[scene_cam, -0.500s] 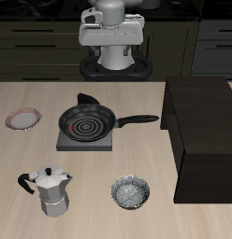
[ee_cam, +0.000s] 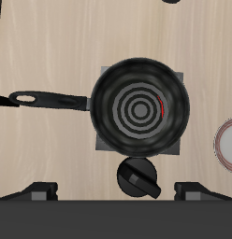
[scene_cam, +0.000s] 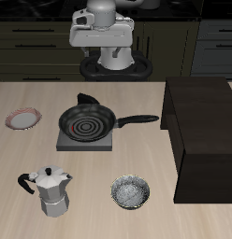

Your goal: Turn off the stove

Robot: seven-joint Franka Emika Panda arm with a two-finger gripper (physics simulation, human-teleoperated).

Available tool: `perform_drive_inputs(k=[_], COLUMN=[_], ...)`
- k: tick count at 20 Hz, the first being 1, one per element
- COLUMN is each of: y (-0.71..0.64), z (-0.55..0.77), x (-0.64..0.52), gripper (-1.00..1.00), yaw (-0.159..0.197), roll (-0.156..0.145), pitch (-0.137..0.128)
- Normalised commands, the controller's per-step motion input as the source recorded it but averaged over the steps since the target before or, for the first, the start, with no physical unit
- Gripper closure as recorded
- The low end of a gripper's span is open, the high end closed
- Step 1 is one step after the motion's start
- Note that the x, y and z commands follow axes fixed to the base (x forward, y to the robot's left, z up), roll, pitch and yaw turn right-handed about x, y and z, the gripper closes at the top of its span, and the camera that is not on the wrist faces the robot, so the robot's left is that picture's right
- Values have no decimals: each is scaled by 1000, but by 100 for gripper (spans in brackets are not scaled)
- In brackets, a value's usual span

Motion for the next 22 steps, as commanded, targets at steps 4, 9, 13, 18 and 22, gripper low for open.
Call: perform_drive_inputs(k=[4,9,13,18,22], y=[-213,-145,-51,-150,-76], z=[-67,-118,-167,-233,-182], x=[-118,-204,-146,-100,-130], gripper=[-100,-100,-100,-100,-100], yaw=[4,37,45,42,24], roll=[-25,2,6,3,5], pitch=[-2,-31,-30,-3,15])
